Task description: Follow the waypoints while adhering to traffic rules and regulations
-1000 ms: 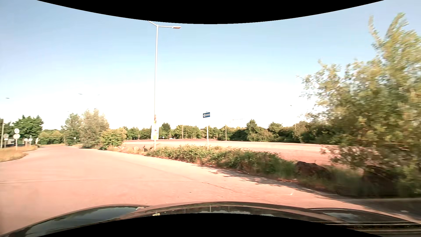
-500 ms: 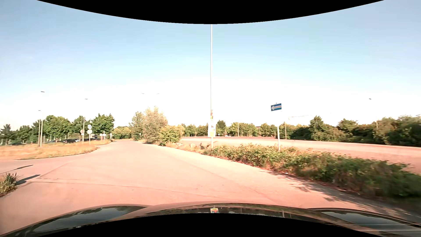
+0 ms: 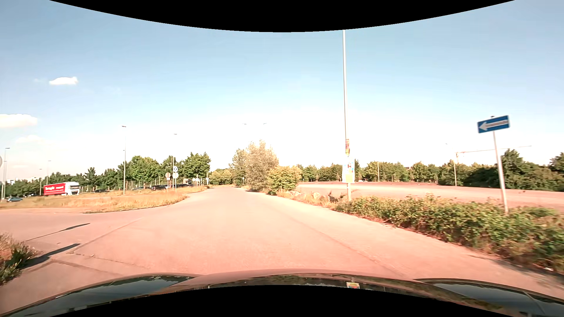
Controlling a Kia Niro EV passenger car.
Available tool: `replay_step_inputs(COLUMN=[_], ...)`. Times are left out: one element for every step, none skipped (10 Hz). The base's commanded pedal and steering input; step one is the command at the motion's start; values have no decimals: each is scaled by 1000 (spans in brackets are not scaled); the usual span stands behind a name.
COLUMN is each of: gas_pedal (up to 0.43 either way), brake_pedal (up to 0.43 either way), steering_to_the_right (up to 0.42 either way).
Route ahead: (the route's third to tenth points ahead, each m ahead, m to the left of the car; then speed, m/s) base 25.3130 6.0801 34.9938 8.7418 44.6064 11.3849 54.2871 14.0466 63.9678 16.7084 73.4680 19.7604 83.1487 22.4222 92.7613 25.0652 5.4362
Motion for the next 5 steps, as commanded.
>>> replay_step_inputs(gas_pedal=[240,240,240,268,268], brake_pedal=[6,6,6,6,6], steering_to_the_right=[-205,-180,-161,-143,-126])
